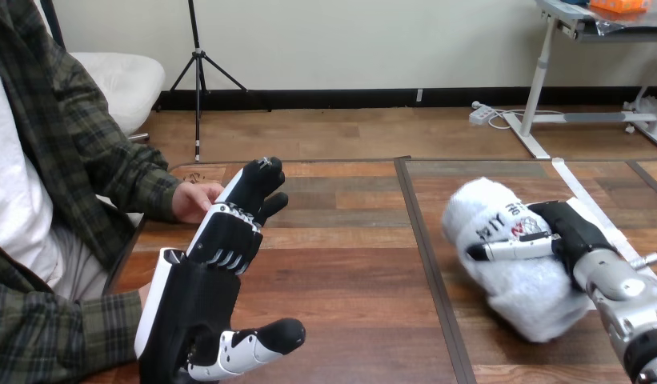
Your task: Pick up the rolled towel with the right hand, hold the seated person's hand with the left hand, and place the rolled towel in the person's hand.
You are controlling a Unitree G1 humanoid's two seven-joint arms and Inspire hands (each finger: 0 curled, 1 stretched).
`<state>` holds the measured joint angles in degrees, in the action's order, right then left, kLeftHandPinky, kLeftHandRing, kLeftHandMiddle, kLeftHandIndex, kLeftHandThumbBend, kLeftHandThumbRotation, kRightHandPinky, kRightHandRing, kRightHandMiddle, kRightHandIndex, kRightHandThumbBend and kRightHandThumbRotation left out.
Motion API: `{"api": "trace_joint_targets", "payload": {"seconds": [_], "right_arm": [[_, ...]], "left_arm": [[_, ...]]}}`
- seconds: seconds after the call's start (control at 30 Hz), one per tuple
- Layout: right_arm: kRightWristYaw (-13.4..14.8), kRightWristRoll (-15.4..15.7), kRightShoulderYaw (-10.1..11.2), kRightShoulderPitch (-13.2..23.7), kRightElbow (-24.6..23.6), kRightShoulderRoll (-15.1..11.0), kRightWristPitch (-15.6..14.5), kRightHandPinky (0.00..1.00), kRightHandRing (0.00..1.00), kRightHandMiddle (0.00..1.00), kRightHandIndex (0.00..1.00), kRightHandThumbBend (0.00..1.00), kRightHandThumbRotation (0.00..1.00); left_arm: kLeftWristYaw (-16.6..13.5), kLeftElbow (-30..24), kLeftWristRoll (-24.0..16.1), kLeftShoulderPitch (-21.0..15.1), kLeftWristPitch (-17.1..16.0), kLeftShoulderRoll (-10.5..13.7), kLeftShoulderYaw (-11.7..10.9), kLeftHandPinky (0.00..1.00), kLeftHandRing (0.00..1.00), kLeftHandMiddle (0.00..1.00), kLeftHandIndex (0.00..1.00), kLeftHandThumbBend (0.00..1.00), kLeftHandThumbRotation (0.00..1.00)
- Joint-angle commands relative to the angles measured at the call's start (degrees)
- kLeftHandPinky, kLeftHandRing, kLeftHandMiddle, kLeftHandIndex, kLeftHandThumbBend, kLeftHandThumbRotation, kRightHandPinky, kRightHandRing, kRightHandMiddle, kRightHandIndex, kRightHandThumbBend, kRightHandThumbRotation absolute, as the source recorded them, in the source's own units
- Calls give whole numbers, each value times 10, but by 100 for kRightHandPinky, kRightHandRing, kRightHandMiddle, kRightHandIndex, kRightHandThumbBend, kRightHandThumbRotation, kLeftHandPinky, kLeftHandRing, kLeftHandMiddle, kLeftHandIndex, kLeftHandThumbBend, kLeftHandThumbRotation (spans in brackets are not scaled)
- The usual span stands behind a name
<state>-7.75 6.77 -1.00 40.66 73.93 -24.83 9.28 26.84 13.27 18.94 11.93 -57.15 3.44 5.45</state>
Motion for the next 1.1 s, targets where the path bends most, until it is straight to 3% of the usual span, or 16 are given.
{"api": "trace_joint_targets", "payload": {"seconds": [0.0, 0.13, 0.47, 0.8, 0.9, 1.07], "right_arm": [[-32, -46, 43, 12, -40, 19, 41, 19, 24, 32, 34, 85, 0], [-78, -84, 68, 4, -52, 22, 68, 17, 22, 29, 33, 84, 0], [-133, -135, 99, -15, -86, 38, 112, 13, 17, 23, 32, 82, 0], [-190, -195, 128, -38, -135, 69, 131, 12, 16, 22, 32, 84, 0], [-210, -209, 133, -48, -153, 79, 141, 11, 15, 21, 32, 84, 0], [-224, -230, 138, -67, -194, 96, 138, 11, 15, 22, 33, 85, 0]], "left_arm": [[-1, -31, 8, -18, 9, 11, -9, 90, 93, 93, 90, 100, 49], [-15, -33, -18, -15, 14, 14, -20, 90, 93, 93, 90, 100, 50], [-21, -37, -35, -15, 25, 26, -31, 90, 93, 94, 91, 100, 47], [-35, -48, -72, -13, 47, 46, -47, 91, 95, 96, 92, 100, 44], [-45, -50, -98, -14, 48, 51, -58, 90, 95, 96, 93, 100, 42], [-83, -61, -177, -10, 50, 60, -90, 88, 93, 95, 93, 100, 44]]}}
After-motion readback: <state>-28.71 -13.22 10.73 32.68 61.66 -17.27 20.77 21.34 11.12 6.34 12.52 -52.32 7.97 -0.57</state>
